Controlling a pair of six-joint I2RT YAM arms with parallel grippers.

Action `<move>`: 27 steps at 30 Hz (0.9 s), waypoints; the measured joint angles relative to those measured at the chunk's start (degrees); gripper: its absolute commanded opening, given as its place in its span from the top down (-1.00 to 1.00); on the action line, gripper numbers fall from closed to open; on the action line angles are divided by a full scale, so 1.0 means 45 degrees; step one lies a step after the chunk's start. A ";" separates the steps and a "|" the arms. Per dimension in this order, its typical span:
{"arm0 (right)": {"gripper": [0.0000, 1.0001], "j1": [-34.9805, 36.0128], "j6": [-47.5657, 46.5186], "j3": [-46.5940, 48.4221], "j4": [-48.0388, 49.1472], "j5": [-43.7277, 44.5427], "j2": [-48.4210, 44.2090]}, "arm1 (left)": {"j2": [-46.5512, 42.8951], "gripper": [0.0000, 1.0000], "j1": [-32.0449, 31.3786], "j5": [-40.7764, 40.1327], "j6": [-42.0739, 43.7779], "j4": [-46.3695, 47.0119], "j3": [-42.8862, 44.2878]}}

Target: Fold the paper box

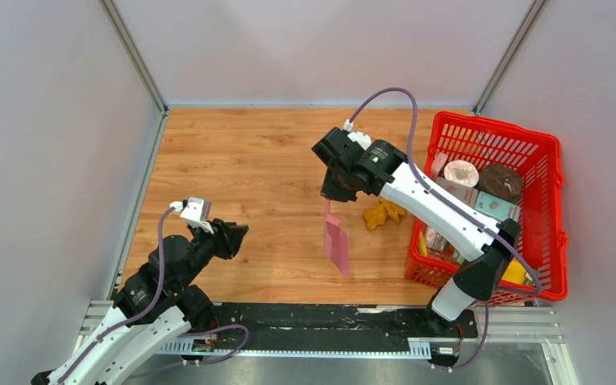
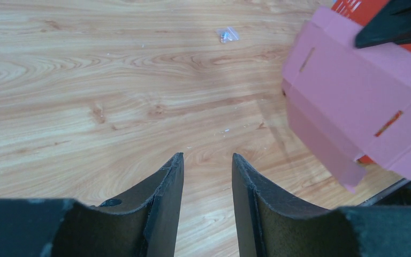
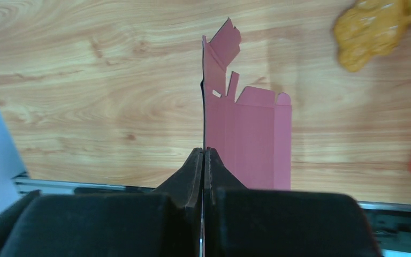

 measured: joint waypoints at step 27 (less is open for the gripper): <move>1.00 0.1695 0.1962 -0.1919 0.4464 0.3555 0.3813 | 0.0136 -0.03 0.0000 0.0952 -0.1632 0.1433 -0.3128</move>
